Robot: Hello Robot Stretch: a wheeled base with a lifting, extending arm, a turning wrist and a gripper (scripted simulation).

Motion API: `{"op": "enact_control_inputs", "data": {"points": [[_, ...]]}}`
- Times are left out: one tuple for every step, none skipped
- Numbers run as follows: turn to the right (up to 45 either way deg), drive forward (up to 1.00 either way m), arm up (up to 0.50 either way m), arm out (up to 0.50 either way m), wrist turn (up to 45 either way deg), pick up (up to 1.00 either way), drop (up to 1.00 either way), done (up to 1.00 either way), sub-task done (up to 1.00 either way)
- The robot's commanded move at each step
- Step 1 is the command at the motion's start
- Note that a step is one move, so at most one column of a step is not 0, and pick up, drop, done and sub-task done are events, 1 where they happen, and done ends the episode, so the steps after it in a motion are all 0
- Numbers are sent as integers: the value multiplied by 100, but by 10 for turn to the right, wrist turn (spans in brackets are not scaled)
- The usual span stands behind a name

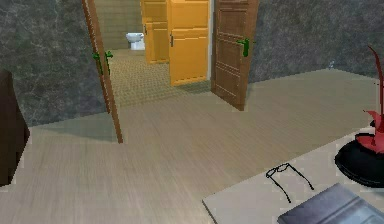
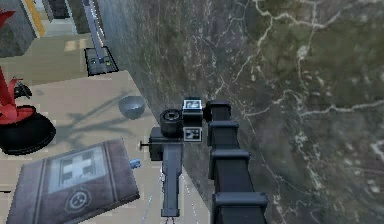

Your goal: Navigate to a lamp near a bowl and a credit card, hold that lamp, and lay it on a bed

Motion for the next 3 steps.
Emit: {"op": "enact_control_inputs", "data": {"points": [[0,0,0,0,450,0,0,0,0],[0,0,0,0,450,0,0,0,0],[0,0,0,0,450,0,0,0,0]]}}
